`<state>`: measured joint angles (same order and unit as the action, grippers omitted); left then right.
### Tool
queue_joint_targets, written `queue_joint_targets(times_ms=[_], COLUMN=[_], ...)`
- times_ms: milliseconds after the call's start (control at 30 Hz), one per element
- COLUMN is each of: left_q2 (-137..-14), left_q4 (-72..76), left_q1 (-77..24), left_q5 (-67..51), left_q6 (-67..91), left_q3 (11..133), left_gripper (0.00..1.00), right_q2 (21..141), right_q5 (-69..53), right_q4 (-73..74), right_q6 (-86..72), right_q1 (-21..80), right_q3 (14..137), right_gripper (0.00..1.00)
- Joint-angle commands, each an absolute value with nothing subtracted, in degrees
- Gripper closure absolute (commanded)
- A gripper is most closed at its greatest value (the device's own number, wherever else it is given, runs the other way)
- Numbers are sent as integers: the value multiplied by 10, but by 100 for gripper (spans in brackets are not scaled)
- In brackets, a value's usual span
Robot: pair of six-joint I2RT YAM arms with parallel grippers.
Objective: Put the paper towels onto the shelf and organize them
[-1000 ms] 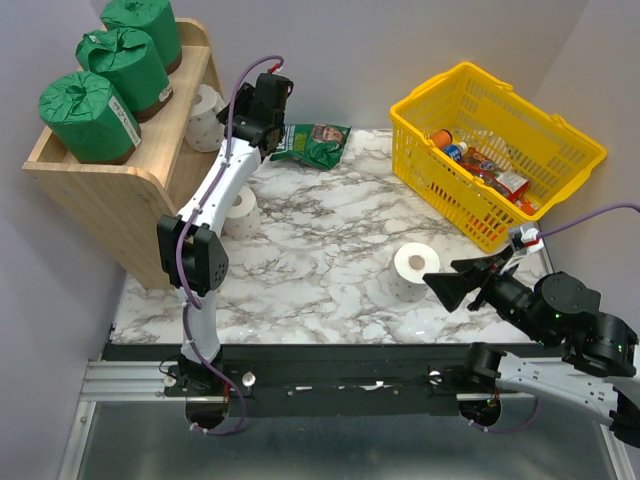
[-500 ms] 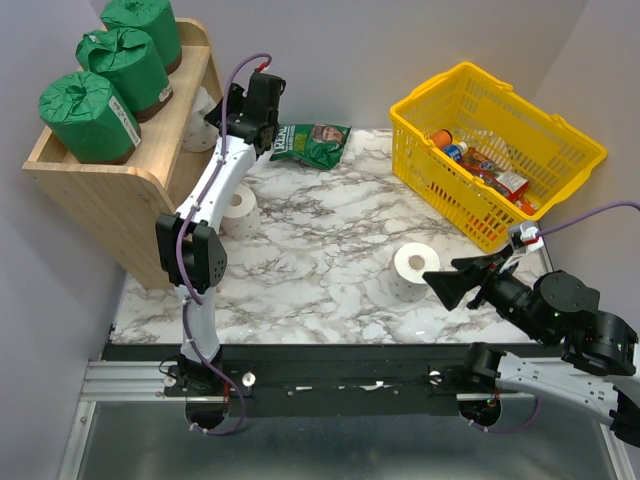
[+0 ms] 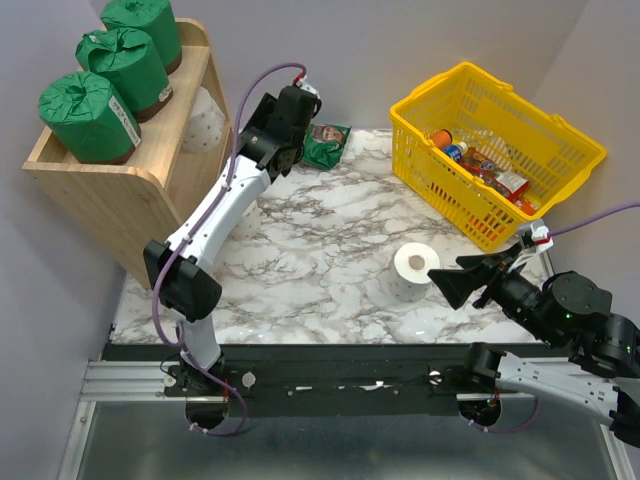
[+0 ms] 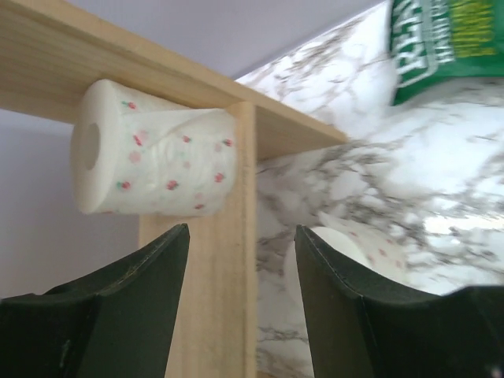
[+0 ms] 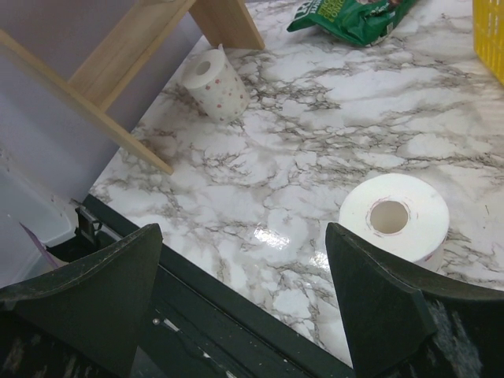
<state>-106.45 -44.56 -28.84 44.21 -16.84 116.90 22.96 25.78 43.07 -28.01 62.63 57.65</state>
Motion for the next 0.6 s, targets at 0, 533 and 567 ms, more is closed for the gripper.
queue_joint_targets(times_ms=[0,533,567], left_q2=[-1003,-1012,-1014], left_q4=[-484,-403,-397], left_q1=[-295,-266,-264], left_q5=[380,321,320], left_q6=[-81,-20,-18], left_q3=[1073,849,841], left_gripper=[36,32,32], right_q2=[218,188,186], right_q5=[259,265,266], right_q4=[432,448,449], right_q6=[-275,-280,-280], right_q1=[626,626,626], right_q3=[586,585,585], right_gripper=[7,7,7])
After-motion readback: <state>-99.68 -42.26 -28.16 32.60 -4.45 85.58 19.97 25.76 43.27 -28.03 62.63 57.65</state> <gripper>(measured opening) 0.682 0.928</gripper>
